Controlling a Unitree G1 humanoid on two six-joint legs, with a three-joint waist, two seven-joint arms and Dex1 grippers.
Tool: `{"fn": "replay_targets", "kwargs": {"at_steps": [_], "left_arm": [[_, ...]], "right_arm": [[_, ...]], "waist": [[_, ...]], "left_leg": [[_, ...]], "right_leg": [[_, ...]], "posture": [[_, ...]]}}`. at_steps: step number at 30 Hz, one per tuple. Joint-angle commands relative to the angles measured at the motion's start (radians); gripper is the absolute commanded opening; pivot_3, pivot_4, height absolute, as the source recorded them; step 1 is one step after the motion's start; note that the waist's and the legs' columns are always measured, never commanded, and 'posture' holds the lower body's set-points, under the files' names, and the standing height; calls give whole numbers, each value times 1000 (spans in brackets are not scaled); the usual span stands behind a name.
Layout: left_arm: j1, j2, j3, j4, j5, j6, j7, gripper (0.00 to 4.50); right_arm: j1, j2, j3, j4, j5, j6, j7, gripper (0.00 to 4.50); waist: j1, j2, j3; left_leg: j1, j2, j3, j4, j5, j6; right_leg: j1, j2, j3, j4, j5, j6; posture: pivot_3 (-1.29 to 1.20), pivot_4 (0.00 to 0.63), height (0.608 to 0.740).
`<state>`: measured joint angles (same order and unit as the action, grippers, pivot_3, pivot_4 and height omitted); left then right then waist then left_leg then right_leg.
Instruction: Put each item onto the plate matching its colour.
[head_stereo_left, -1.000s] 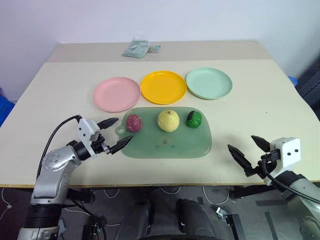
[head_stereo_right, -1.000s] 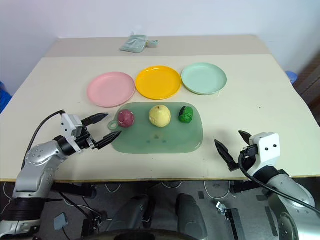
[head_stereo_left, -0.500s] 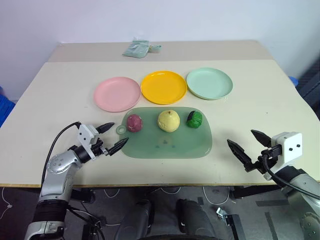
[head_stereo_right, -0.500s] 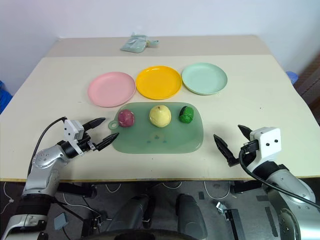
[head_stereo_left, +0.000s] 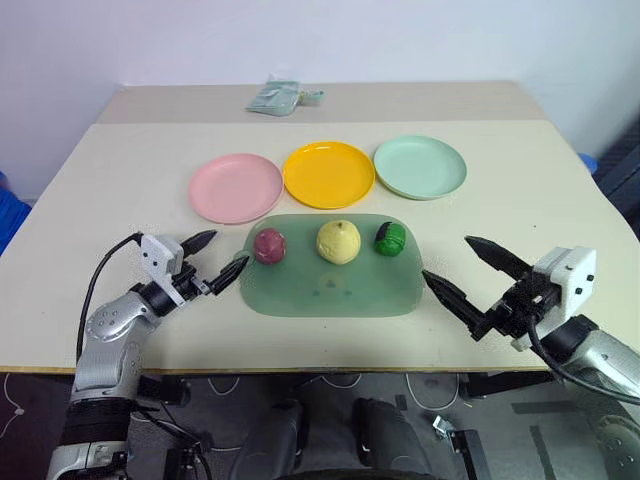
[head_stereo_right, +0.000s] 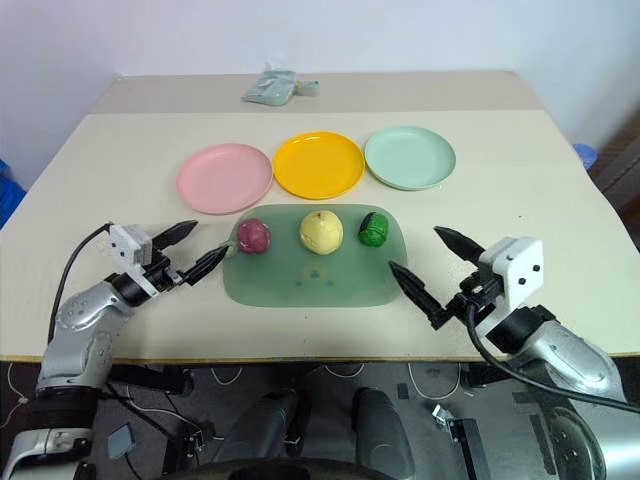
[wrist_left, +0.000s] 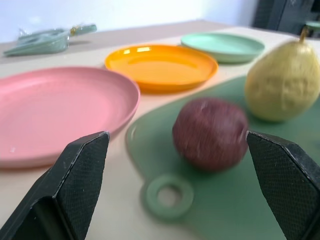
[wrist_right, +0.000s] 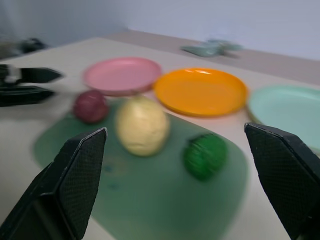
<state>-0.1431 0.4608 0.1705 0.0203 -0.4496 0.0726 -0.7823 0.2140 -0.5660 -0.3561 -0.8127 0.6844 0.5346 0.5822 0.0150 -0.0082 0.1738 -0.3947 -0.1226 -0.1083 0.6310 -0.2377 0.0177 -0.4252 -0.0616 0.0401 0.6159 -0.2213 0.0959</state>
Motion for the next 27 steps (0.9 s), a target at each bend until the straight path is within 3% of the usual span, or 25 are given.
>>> {"fn": "replay_targets", "kwargs": {"at_steps": [1,11,17,27], "left_arm": [[-42,-32,-40,-74,10,67,66,4500],[-128,-73,-110,-272,7,353,244,4500],[-187,-82,-126,-344,19,504,335,4500],[-215,-42,-137,-364,47,605,372,4500]], "right_arm": [[-34,-14,59,1,-19,-39,27,4497],[-73,-16,179,62,-110,-102,64,4497],[-180,-40,180,233,-129,-162,152,4497],[-202,-45,182,261,-134,-184,177,4497]], "waist": [[0,0,0],[-1,-1,0],[-1,-1,0],[-1,-1,0]], "left_leg": [[0,0,0,0,0,0],[0,0,0,0,0,0],[1,0,0,1,0,0],[1,0,0,0,0,0]], "right_leg": [[0,0,0,0,0,0],[0,0,0,0,2,3],[0,0,0,0,2,3],[0,0,-1,1,2,4]], "posture": [[0,150,740],[0,150,740],[0,150,740],[0,150,740]]}}
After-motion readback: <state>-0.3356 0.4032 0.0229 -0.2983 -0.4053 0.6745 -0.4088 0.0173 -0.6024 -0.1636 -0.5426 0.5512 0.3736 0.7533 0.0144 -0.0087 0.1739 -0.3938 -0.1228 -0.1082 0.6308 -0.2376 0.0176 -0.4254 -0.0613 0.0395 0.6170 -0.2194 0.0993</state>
